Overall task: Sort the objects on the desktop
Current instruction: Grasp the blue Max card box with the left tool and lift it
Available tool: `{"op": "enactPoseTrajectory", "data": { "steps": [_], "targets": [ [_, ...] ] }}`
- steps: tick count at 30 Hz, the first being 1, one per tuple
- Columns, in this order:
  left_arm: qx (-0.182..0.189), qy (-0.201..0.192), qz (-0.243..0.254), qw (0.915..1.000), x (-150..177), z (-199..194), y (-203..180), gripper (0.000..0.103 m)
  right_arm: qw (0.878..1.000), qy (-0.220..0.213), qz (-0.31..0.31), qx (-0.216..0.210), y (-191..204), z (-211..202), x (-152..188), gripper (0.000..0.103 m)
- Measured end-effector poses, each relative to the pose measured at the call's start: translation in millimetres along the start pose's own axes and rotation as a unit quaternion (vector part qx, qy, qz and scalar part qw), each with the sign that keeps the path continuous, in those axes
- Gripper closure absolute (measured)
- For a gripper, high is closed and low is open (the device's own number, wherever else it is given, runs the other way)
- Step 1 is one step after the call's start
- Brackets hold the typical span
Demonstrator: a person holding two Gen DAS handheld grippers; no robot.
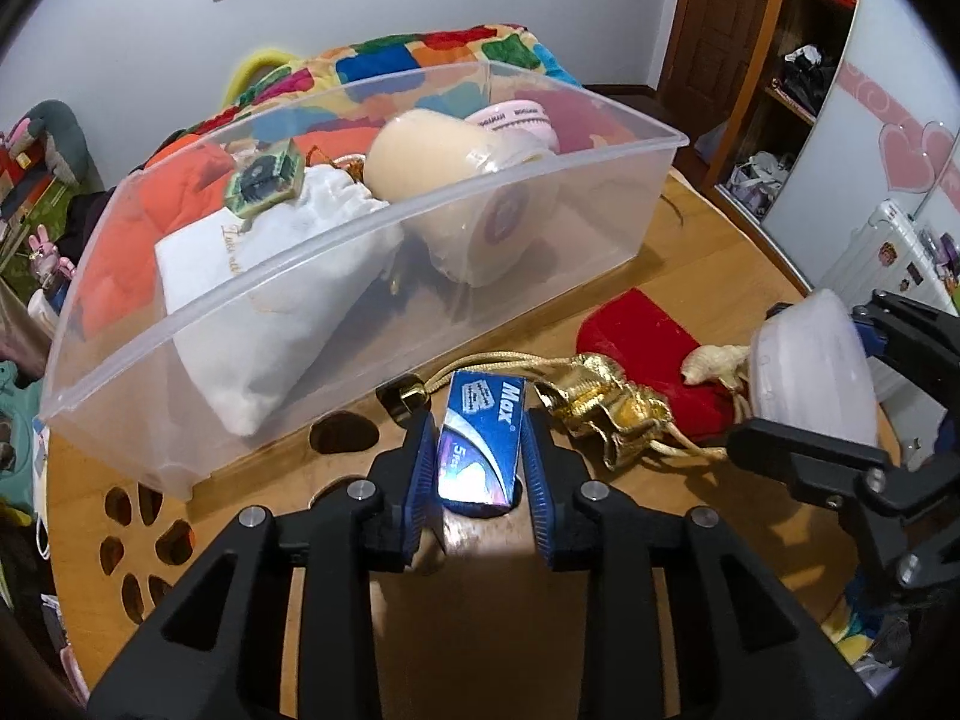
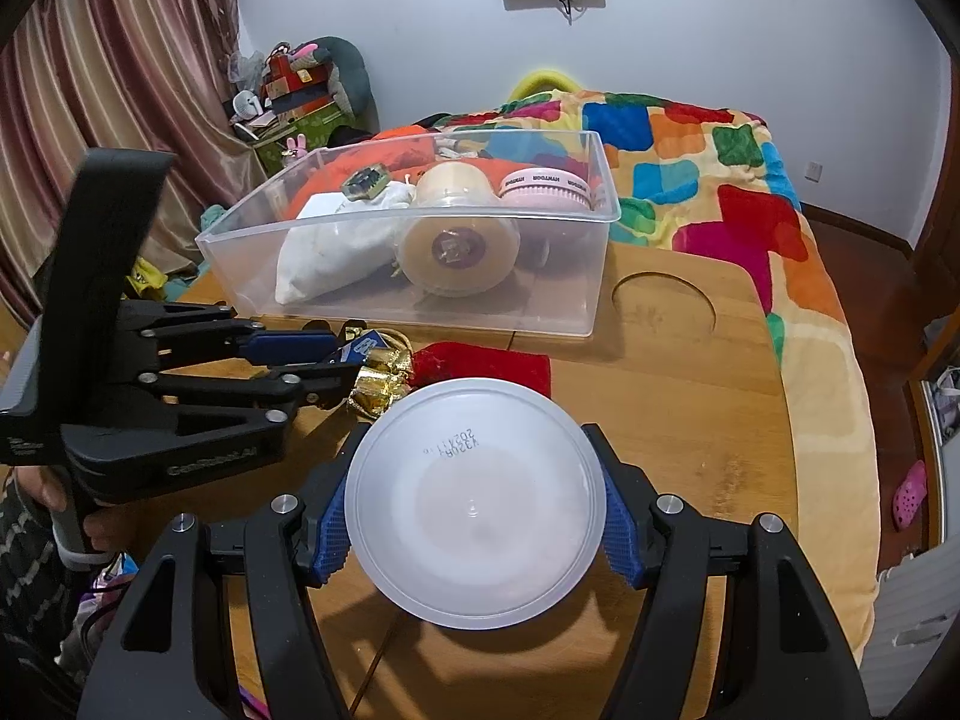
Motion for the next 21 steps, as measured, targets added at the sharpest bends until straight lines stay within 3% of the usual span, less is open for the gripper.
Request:
{"op": "enactPoseTrajectory", "data": {
  "steps": [10,21],
  "targets": [
    [-0.013,-0.022,0.003,0.9997,2.8,-2.0,-2.4,0.076,1.000,-0.009,0.001,-0.001,-2.6,-1.5,-8.1,0.040],
    [-0.003,-0.079,-0.001,0.9969,-10.3,-45.8,-0.9,0.076,0.999,-0.028,-0.010,0.015,-3.5,-13.3,-30.4,0.040]
  ]
}}
Point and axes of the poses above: each gripper's, at about its wrist camera, not at the fingertips, and z roughly the way its jaws point, y to its left, x to its underside, the point moved 10 cm from there along z, roughly the way its jaws point, and after that the axes turned 14 degrees about -z, right-handed, at the moved point
